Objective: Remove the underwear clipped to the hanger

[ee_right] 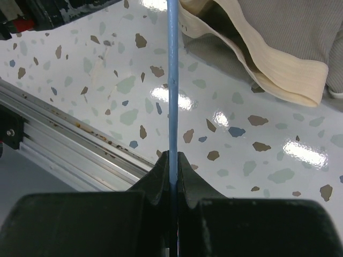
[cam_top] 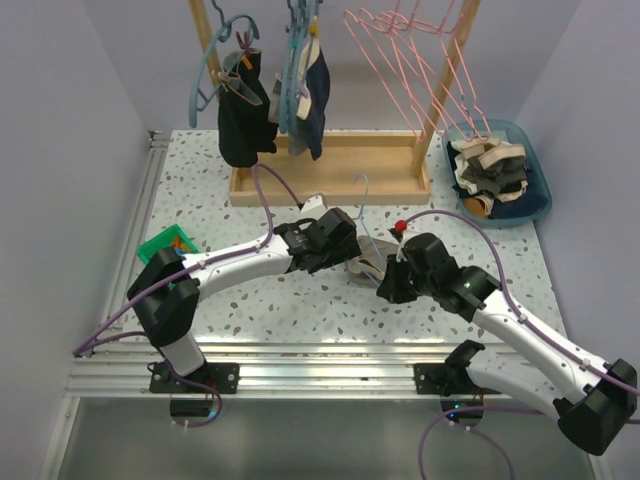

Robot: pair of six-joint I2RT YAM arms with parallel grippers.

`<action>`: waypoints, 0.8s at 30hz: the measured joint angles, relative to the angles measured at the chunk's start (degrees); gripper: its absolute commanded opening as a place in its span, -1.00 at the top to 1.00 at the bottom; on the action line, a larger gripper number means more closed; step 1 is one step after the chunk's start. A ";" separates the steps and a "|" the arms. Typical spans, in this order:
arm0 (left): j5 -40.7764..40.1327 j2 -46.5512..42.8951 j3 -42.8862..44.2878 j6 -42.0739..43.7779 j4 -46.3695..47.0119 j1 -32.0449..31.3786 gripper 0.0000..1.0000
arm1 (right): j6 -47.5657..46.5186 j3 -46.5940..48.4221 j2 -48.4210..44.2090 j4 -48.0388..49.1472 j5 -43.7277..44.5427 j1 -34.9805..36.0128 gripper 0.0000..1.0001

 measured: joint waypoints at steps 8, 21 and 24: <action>-0.50 1.11 0.11 -0.42 0.44 0.00 -0.79 | 0.28 0.00 -0.59 -0.28 0.07 0.00 1.00; 0.22 6.36 5.68 0.90 2.32 0.00 -0.55 | 0.26 0.00 -0.59 -0.57 0.02 0.00 1.00; 0.17 7.85 5.86 1.27 1.16 0.00 -0.40 | 0.26 0.00 -0.59 -0.57 0.02 0.00 1.00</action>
